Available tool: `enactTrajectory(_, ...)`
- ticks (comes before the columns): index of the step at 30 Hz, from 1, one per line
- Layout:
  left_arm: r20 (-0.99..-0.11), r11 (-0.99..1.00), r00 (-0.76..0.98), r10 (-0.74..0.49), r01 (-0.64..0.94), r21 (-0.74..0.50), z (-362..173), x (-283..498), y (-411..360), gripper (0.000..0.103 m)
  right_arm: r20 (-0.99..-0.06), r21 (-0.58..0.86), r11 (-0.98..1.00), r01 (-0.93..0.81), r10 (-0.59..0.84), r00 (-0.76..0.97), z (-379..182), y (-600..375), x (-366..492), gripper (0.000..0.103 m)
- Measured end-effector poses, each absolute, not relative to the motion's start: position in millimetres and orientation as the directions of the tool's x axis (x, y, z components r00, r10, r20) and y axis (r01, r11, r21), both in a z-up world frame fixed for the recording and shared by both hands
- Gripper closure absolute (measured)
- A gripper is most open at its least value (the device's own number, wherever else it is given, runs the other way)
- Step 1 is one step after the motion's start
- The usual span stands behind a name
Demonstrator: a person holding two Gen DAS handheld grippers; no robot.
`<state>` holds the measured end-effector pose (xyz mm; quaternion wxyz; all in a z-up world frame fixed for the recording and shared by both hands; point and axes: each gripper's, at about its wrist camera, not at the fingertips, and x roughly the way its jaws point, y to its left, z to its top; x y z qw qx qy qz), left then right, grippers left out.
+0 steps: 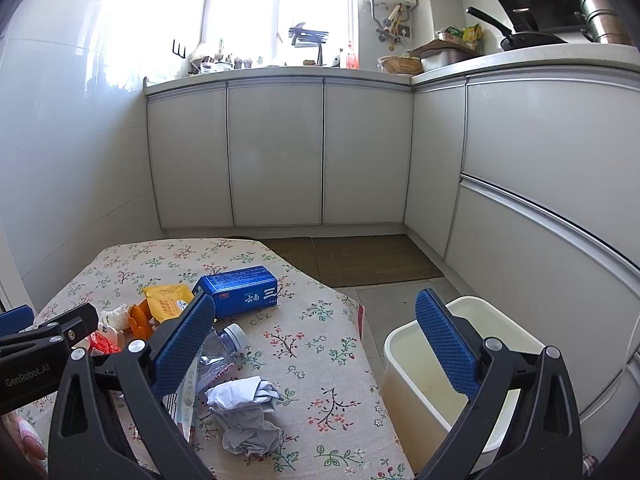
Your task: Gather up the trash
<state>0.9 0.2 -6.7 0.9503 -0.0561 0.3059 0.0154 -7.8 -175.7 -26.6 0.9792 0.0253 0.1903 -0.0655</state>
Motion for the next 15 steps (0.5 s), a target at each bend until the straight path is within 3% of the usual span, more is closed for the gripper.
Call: enactTrajectory(15,-0.583,0.993,0.813,-0.007,-0.063,-0.099,-6.7,0.9,0.5,0.007,-0.376,0.025,0.99,0.139,-0.119,0.919,-26.7,-175.7,-8.2,0.006)
